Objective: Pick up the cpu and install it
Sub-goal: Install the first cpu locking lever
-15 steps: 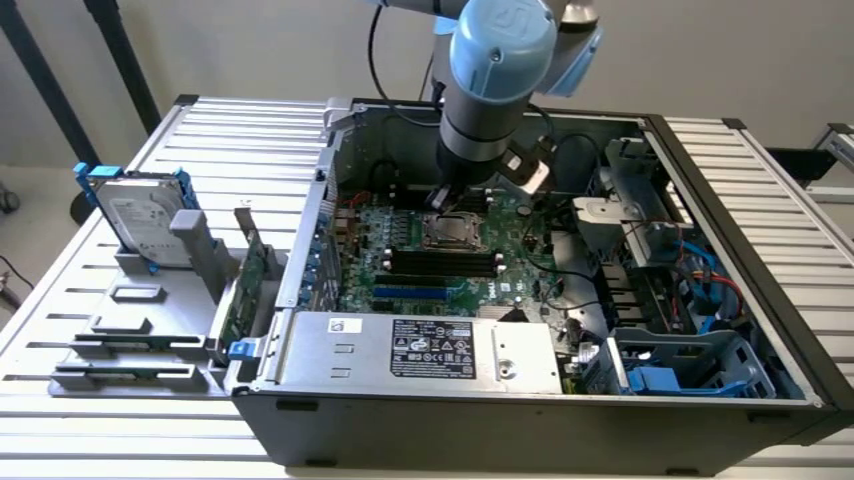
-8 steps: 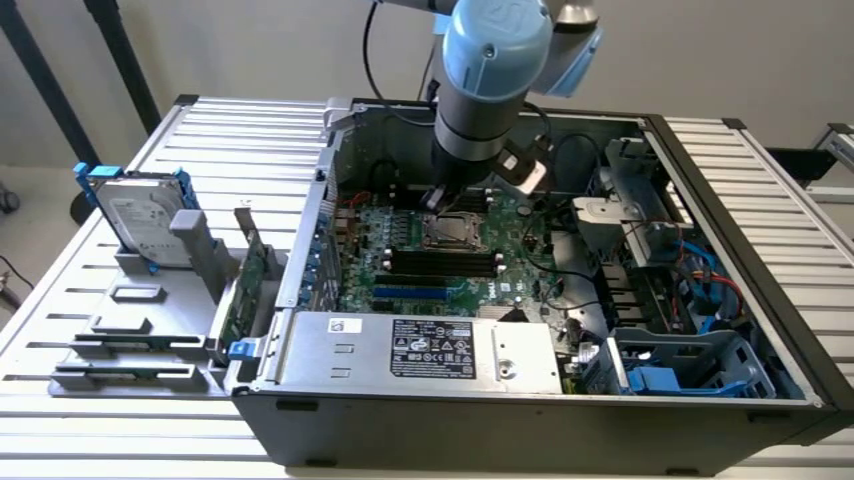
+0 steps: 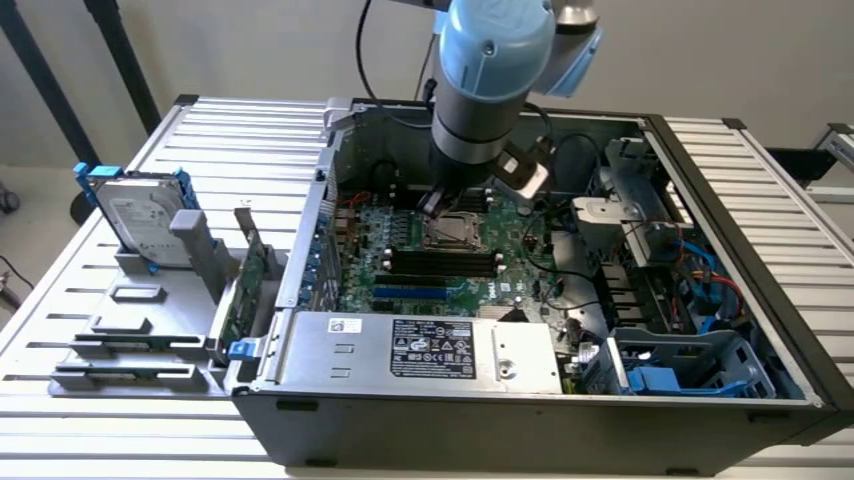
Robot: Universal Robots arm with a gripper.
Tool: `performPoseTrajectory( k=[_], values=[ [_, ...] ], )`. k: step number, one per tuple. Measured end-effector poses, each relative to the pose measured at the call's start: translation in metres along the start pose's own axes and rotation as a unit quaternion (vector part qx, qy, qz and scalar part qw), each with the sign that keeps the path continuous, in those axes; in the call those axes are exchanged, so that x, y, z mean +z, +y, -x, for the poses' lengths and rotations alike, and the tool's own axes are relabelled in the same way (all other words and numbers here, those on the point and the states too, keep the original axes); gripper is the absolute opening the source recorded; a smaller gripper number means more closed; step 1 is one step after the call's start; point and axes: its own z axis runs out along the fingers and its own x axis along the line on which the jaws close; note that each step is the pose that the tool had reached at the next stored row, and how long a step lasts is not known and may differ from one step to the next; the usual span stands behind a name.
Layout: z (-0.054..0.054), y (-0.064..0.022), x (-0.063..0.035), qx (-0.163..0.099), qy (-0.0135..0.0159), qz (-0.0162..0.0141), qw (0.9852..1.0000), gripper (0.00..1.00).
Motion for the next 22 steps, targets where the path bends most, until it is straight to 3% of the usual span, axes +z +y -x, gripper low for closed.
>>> performPoseTrajectory(
  k=[18,22],
  values=[
    [0.034,0.0113,-0.0302,0.0,-0.0001,-0.0001,1.0,0.11],
    [0.041,0.0126,-0.0337,0.001,-0.0011,-0.0015,1.0,0.11]
  ],
)
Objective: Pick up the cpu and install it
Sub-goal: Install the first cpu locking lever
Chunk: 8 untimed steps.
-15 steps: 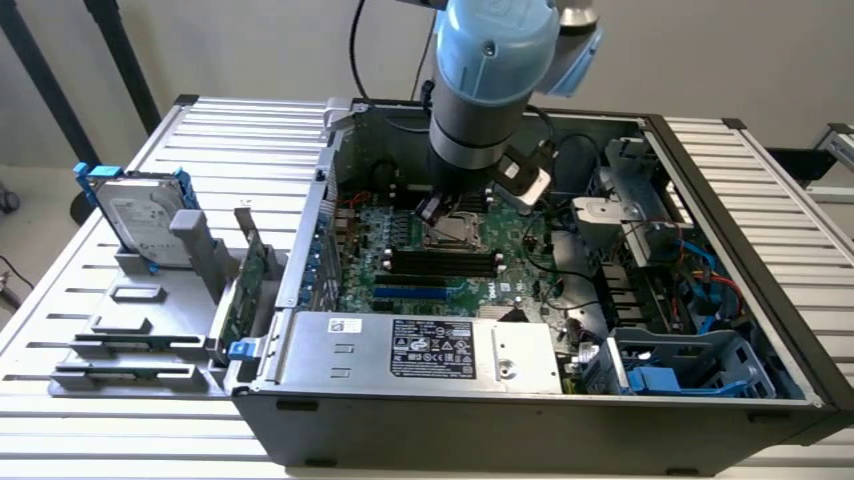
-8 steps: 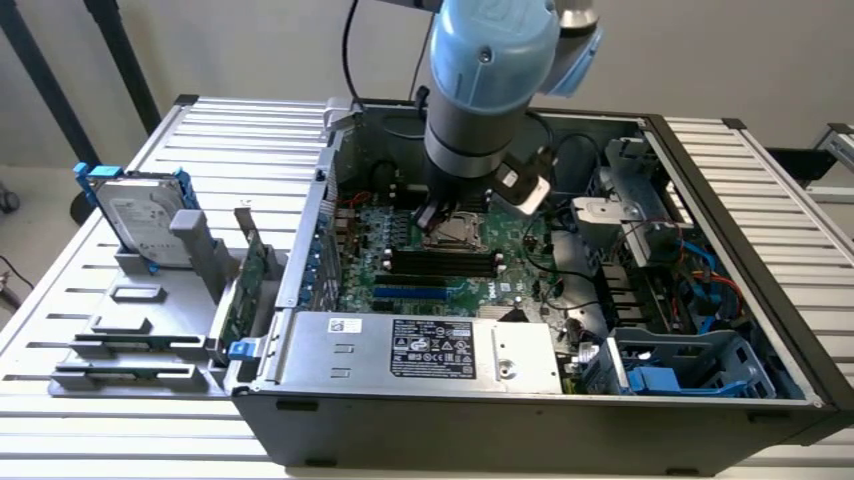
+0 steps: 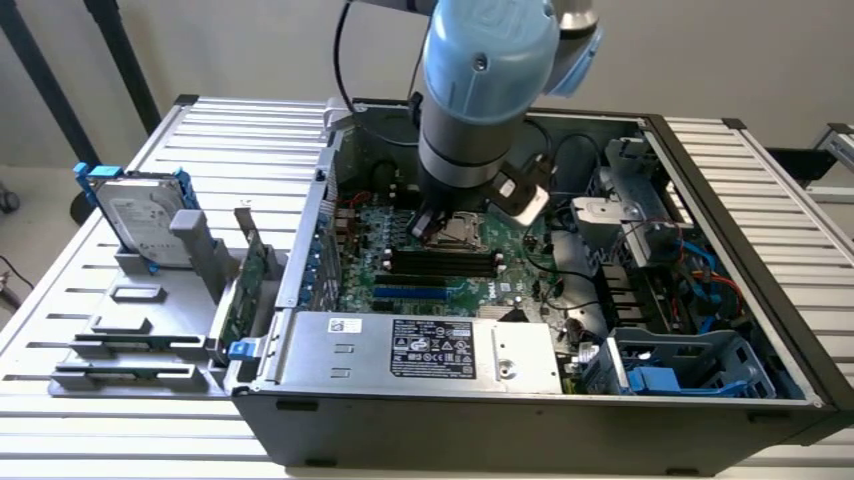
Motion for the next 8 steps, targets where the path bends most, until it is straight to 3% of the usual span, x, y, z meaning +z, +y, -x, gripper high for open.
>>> performPoseTrajectory(
  k=[8],
  values=[
    [0.0074,-0.0037,-0.0017,0.002,-0.0031,-0.0043,1.0,0.11]
  ],
)
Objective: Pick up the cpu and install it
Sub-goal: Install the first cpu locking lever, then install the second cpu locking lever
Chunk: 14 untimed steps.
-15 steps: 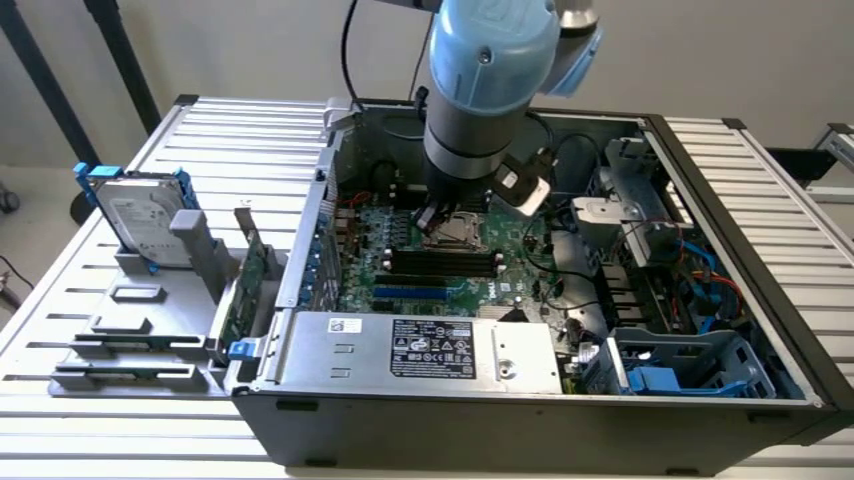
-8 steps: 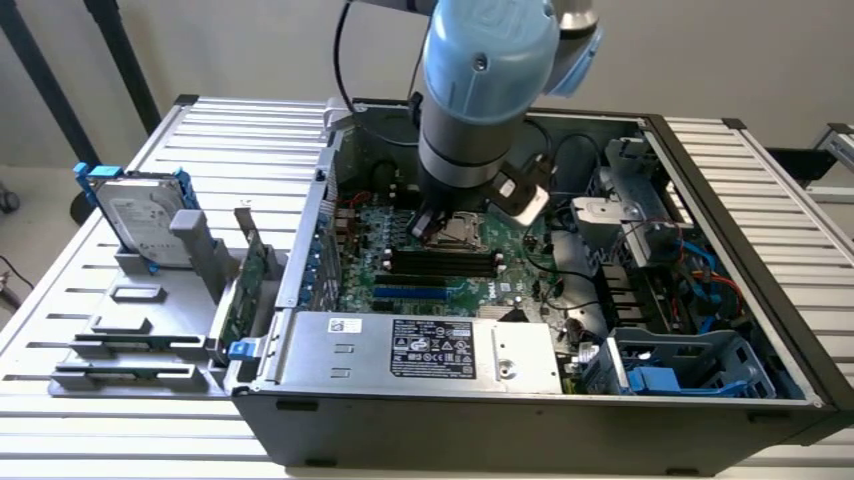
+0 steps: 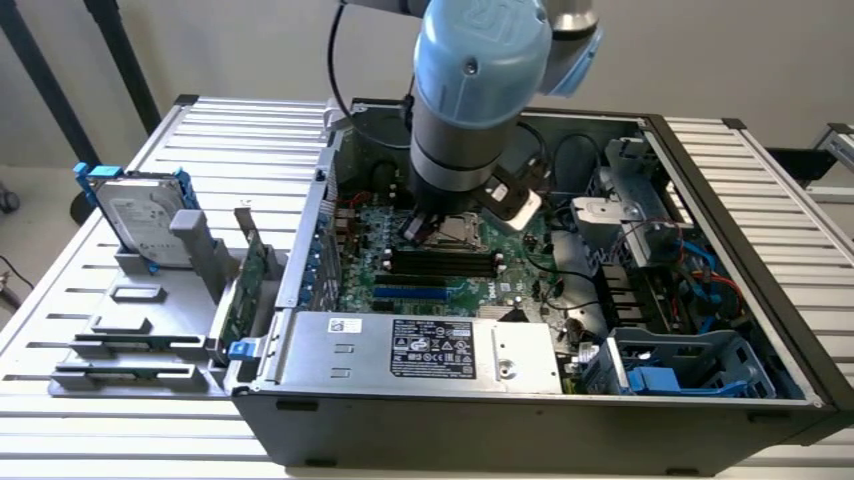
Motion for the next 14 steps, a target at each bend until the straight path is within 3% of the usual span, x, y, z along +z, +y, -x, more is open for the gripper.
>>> performPoseTrajectory(
  k=[7,14],
  values=[
    [0.009,-0.007,0.0067,0.0,-0.0001,0.0,1.0,0.11],
    [0.013,-0.0069,0.0157,-0.001,0.0022,0.0011,1.0,0.11]
  ],
)
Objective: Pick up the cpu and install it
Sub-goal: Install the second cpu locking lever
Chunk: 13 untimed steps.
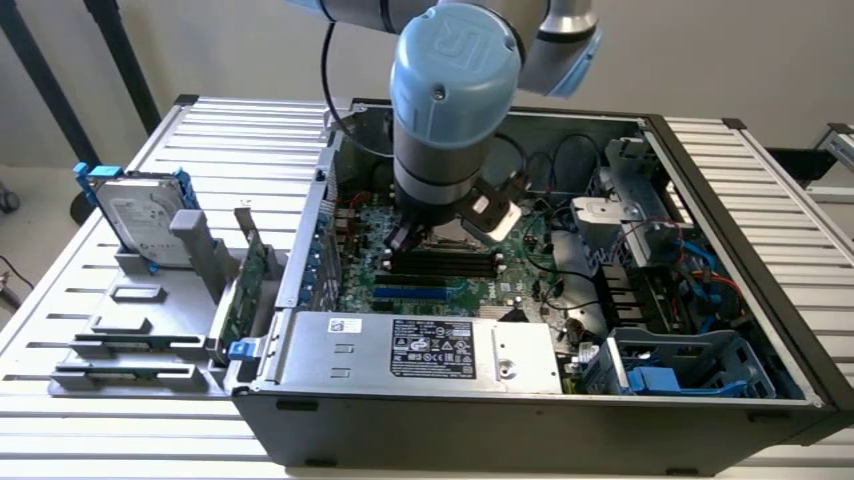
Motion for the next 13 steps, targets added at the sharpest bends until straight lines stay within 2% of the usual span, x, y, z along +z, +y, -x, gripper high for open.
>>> performPoseTrajectory(
  k=[13],
  values=[
    [0.005,-0.0039,0.0124,-0.001,0.0016,0.002,1.0,0.11]
  ],
)
